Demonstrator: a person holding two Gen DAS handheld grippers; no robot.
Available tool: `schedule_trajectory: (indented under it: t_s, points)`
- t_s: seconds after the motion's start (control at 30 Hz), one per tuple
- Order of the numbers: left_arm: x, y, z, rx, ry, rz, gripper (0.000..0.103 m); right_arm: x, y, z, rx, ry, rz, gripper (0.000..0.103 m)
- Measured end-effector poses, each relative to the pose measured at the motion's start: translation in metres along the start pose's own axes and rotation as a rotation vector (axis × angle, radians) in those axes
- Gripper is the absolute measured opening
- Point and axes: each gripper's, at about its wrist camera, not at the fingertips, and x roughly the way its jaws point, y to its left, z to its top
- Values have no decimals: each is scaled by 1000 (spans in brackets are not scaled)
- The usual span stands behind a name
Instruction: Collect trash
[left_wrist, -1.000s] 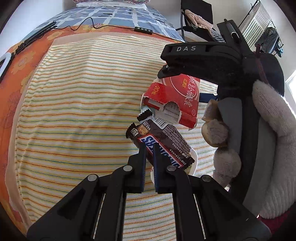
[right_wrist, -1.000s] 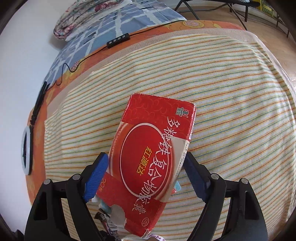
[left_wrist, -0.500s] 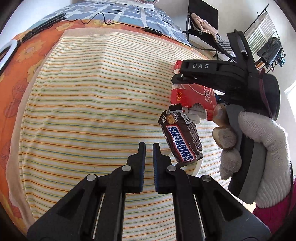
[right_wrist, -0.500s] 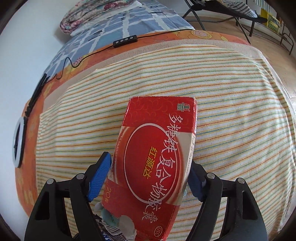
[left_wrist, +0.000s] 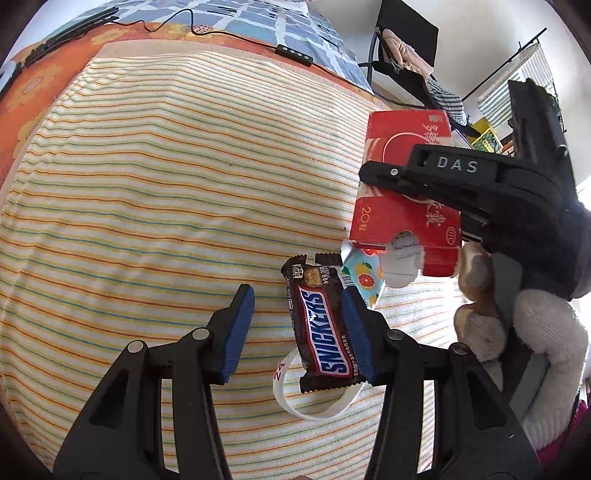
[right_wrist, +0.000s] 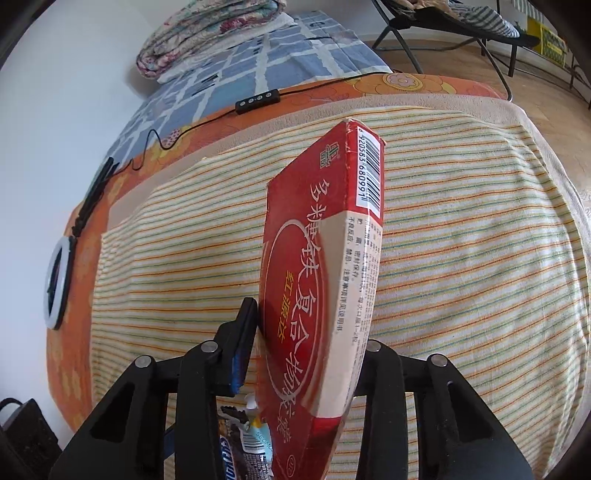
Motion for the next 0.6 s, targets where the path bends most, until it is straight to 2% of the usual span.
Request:
schedule_trajectory:
  t_s: [0.03,0.1,0.17,0.37,0.6]
  points:
    - [4,-1,-1,-1,4,-3,49,-1,0,0,-13,6,-5,16]
    - [8,-4,-2,17,-2,22,36,-3,-2,-1,-21,8,6,16]
    - [11,-7,-2,38,7,33,5,-4,-6,-3,-19,10,17,16]
    - [3,-5,-3,26,-29,45,2,-15,-22,-3,27,-14,64,15]
    - [-34,-4,6,15,-121,23,1,-45,-28,4,27,-87,111,15]
